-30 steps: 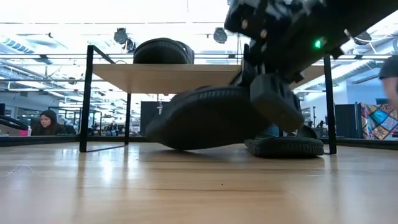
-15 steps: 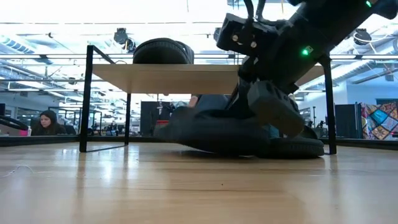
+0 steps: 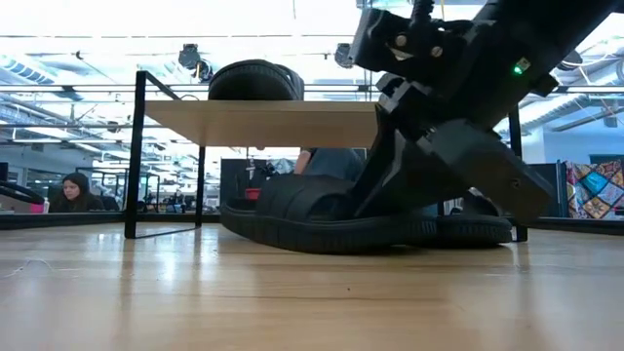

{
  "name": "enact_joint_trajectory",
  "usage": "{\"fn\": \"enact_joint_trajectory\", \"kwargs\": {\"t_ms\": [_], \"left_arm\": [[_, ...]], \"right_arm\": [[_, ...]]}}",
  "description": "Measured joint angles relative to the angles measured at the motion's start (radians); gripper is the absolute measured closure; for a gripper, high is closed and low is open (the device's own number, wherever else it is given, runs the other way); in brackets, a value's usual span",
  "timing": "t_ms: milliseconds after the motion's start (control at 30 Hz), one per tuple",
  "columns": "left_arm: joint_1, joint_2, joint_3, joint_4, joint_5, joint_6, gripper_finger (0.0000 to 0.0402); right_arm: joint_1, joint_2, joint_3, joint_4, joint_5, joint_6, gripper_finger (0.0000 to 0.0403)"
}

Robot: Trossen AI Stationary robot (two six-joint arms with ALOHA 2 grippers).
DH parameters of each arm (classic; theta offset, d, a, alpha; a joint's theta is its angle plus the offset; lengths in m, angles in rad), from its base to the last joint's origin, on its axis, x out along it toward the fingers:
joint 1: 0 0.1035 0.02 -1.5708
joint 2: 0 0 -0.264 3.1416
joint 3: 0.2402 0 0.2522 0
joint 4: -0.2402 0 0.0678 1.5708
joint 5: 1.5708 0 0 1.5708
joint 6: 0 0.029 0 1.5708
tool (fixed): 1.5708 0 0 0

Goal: Pick and place slides into the shelf
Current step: Put the slide under the shelf

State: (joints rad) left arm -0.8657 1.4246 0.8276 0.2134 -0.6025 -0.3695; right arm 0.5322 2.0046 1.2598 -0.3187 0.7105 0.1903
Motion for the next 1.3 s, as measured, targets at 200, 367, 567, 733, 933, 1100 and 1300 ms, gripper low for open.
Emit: {"fn": "enact_joint_trajectory", "kwargs": {"t_ms": [200, 367, 567, 733, 933, 1100, 1300], "left_arm": [[0.0, 0.0, 0.0, 0.0, 0.002, -0.011, 0.04], [0.0, 0.0, 0.0, -0.001, 0.002, -0.012, 0.0387], [0.0, 0.0, 0.0, -0.003, 0.002, -0.006, 0.0385], [0.0, 0.0, 0.0, -0.003, 0.002, -0.006, 0.04], [0.0, 0.0, 0.0, -0.003, 0.002, -0.007, 0.0386], [0.002, 0.0, 0.0, -0.005, 0.002, -0.002, 0.0383], [0.002, 0.0, 0.0, -0.009, 0.002, -0.001, 0.04]], "right_arm": [[0.036, -0.059, -0.001, -0.024, 0.04, -0.037, 0.027], [0.073, -0.144, -0.001, -0.138, 0.108, 0.022, 0.0321], [0.07, -0.152, -0.013, -0.254, 0.024, 0.135, 0.0395], [0.065, -0.152, -0.049, -0.269, 0.005, 0.207, 0.0402], [0.064, -0.152, -0.079, -0.266, -0.062, 0.262, 0.0403], [0.056, -0.148, -0.083, -0.24, -0.085, 0.268, 0.0403], [0.04, -0.13, -0.083, -0.225, -0.1, 0.243, 0.0403]]}}
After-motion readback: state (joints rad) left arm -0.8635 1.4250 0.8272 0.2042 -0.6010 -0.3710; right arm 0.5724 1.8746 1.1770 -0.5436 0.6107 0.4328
